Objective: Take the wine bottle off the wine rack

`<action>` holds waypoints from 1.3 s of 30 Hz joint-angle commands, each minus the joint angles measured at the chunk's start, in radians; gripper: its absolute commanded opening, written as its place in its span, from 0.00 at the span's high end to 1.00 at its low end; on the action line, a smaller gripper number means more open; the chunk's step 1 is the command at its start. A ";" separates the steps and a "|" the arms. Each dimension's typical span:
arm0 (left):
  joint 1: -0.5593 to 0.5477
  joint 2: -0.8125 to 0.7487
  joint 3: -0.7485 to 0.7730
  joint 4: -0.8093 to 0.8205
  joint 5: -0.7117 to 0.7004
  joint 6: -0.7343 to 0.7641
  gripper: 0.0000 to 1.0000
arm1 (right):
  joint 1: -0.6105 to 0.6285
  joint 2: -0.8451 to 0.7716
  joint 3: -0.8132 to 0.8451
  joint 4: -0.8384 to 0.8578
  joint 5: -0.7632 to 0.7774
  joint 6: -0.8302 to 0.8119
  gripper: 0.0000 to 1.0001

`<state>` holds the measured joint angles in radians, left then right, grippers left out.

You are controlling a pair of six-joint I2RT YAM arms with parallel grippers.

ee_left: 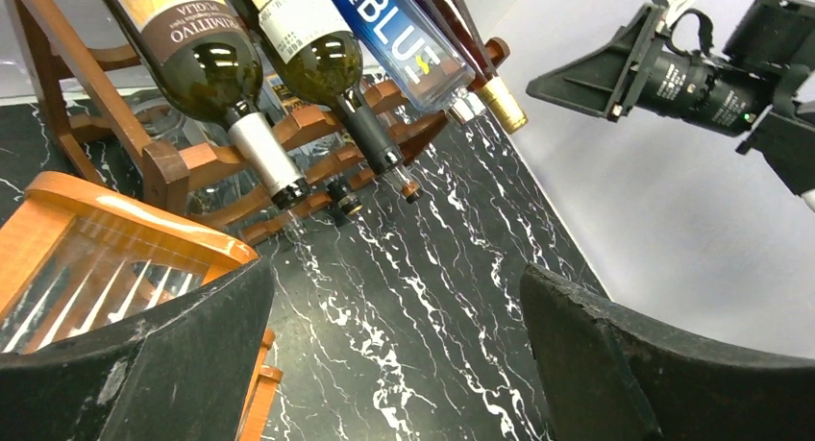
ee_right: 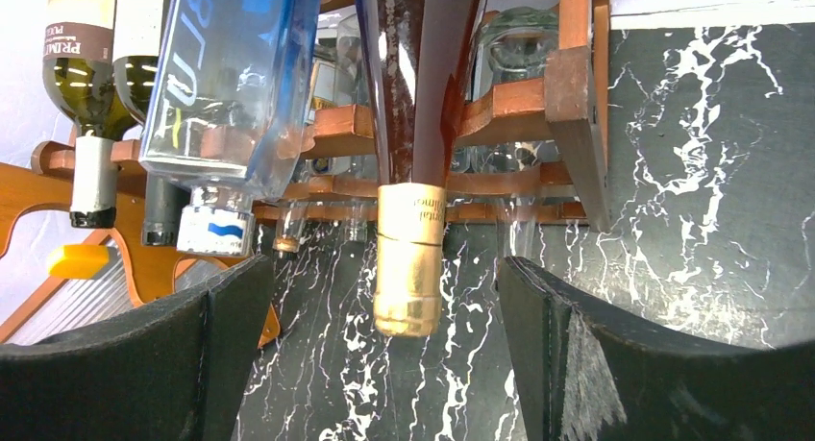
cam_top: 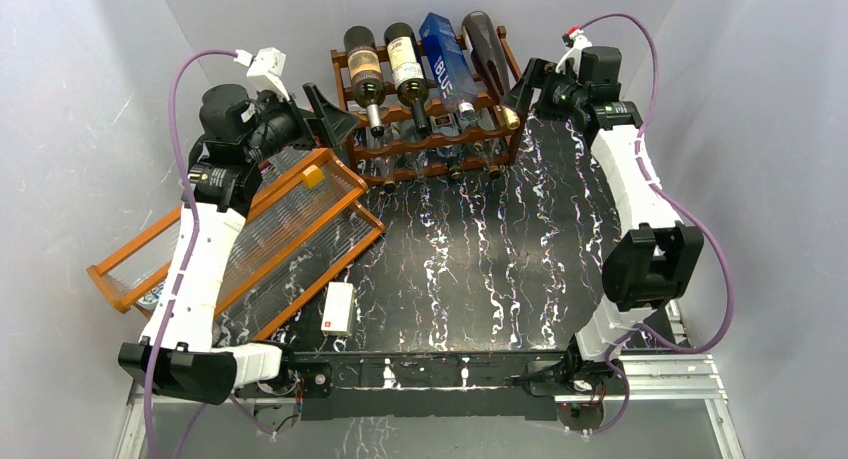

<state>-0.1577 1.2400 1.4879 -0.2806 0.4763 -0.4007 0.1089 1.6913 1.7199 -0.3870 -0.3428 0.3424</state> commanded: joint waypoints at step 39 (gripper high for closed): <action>-0.042 0.022 0.025 0.007 0.053 -0.026 0.02 | -0.054 0.461 0.426 -0.054 -0.560 0.138 0.34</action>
<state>-0.1940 1.2839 1.4879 -0.2913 0.5060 -0.4149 0.0422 2.1384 2.1040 -0.5400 -0.8303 0.4480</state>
